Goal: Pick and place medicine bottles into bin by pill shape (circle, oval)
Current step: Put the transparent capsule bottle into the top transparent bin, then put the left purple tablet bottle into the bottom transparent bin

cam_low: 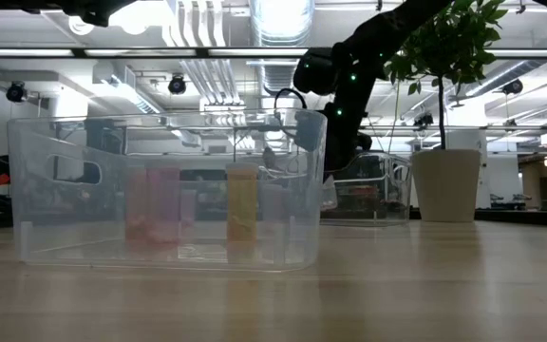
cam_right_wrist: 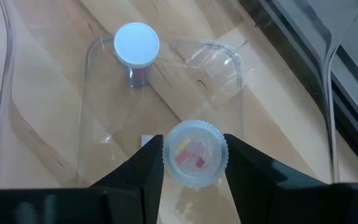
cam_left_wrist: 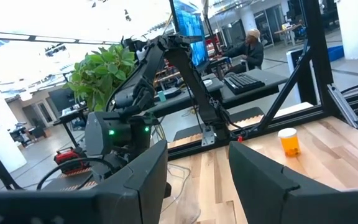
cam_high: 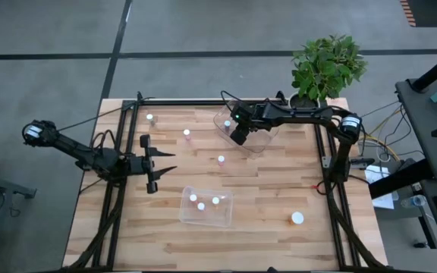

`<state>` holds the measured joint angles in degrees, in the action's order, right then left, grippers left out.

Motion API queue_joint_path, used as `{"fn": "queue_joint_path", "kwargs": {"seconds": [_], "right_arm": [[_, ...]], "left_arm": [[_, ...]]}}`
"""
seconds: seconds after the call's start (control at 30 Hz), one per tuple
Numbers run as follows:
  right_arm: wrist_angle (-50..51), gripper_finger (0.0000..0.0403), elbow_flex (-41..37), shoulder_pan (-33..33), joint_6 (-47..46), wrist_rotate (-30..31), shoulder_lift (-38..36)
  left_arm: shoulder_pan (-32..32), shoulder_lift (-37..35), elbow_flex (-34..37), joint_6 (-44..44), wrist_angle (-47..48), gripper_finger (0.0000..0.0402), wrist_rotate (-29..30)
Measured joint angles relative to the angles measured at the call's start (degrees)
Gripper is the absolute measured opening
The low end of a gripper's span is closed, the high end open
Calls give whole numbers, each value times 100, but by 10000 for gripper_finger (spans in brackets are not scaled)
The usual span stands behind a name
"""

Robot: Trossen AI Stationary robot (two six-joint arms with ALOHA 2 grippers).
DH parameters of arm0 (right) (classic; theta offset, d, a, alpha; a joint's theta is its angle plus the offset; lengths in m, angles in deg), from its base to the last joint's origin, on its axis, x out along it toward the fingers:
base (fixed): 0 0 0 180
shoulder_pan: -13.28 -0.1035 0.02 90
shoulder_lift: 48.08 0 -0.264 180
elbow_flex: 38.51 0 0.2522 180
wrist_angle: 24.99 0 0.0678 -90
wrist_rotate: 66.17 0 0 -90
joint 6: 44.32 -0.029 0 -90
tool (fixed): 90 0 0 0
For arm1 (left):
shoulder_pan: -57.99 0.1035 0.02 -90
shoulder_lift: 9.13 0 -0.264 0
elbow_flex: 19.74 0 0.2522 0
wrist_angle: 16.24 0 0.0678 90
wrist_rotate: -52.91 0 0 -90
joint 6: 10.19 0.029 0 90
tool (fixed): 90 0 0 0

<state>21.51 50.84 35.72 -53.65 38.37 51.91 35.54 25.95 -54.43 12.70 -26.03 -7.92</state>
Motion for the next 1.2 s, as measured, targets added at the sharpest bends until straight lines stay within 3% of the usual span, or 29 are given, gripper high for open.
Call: {"fn": "queue_joint_path", "kwargs": {"seconds": [0.5,0.8,1.2], "right_arm": [[3,210,0,0,-4,-2,-13],[355,212,184,-118,-84,0,-375],[375,209,-219,-1484,-255,52,-1162]], "left_arm": [[0,2,0,3,-1,156,26],[0,2,2,3,-1,156,28],[0,2,2,-1,-4,156,31]]}}
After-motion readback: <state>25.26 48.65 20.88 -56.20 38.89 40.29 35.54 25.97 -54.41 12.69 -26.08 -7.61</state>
